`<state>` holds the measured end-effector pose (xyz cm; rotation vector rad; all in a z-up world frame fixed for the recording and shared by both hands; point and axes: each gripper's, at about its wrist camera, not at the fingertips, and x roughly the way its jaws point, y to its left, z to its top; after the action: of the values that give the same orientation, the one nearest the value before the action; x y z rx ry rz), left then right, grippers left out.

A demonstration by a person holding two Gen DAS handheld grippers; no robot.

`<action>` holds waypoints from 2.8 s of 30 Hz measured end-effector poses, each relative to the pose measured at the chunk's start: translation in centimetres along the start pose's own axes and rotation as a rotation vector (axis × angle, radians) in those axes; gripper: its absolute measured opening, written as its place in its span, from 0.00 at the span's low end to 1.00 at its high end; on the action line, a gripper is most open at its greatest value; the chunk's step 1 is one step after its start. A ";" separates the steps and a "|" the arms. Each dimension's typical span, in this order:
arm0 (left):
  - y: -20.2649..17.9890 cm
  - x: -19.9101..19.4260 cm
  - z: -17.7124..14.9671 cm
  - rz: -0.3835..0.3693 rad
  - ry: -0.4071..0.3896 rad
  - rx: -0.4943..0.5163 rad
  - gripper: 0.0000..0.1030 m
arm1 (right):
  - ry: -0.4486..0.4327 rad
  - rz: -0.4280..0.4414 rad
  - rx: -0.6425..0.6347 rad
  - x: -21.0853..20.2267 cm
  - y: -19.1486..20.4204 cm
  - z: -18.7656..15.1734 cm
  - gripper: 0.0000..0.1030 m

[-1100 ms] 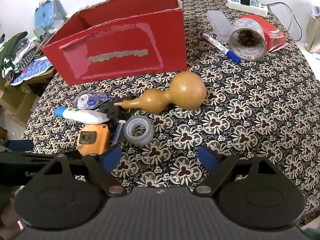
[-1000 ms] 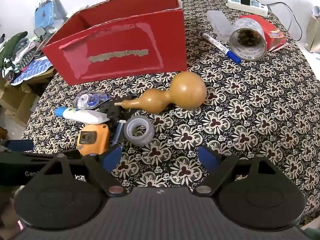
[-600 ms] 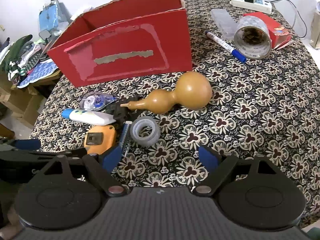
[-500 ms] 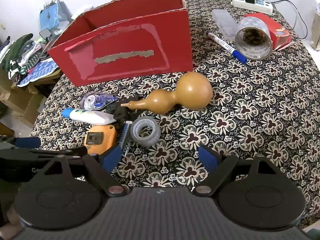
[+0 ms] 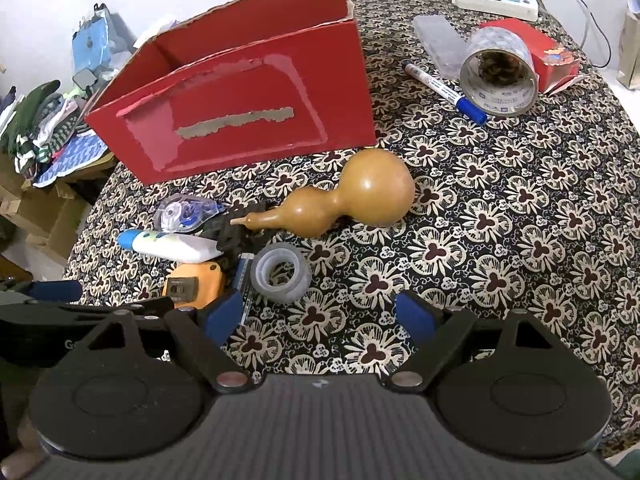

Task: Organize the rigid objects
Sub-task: 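Move the right gripper toward the tan wooden gourd, then close the right gripper on the gourd's neck and lift it, then carry the gourd with the right gripper over the red box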

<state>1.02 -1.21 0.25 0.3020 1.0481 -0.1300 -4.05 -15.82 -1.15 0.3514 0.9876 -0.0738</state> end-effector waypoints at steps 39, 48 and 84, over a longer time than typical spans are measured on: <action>-6.3 1.6 7.2 -0.582 -0.102 0.375 0.84 | 0.078 0.288 0.708 4.0 -9.0 4.5 0.70; -7.8 5.3 8.5 -0.644 0.002 0.417 0.53 | 0.102 0.214 0.717 6.6 -8.6 6.4 0.70; -1.5 0.1 18.7 -0.705 -0.362 0.269 0.37 | -0.339 0.203 0.077 0.7 -0.5 21.3 0.37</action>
<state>16.25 -8.40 8.55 0.1299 0.7353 -0.9322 13.32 -23.15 8.77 0.4908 0.6115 0.0129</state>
